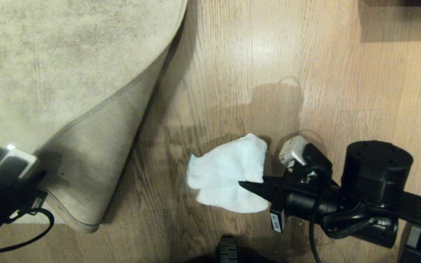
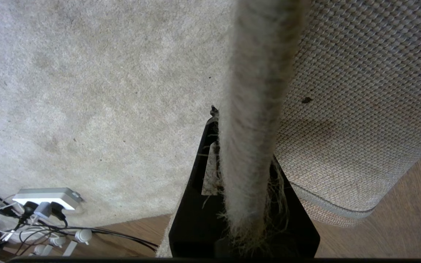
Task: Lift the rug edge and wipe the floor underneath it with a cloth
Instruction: Wipe the floor under the carpet with a rag
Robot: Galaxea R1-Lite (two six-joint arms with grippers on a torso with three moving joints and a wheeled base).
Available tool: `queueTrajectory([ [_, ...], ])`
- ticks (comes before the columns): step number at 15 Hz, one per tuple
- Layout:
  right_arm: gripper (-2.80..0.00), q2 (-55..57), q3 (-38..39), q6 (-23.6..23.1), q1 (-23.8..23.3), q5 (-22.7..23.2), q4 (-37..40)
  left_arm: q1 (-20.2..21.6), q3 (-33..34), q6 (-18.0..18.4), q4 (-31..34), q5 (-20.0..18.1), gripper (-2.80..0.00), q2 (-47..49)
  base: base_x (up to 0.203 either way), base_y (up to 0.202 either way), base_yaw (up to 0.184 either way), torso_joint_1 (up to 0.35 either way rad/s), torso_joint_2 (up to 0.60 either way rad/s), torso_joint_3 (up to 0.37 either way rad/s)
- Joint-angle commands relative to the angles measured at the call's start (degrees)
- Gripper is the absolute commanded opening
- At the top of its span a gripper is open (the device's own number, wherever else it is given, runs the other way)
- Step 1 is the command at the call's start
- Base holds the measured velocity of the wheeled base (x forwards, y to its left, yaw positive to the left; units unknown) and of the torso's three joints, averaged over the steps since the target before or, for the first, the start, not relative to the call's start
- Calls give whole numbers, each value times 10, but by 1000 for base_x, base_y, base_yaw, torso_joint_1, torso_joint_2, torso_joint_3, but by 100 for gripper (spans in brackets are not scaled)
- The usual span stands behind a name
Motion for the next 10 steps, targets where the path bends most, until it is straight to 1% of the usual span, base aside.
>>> queueTrajectory([
  [1, -280, 23, -5, -1, 6, 1, -7, 0, 0, 3, -4, -1, -280, 1, 0, 0, 0, 0, 0, 0],
  [5, -280, 52, -23, -1, 14, 1, -29, -1, 0, 3, -4, 0, -280, 0, 0, 0, 0, 0, 0, 0],
  [10, -280, 82, -53, -1, 26, -5, -32, -1, 1, 3, -4, 0, -280, 0, 0, 0, 0, 0, 0, 0],
])
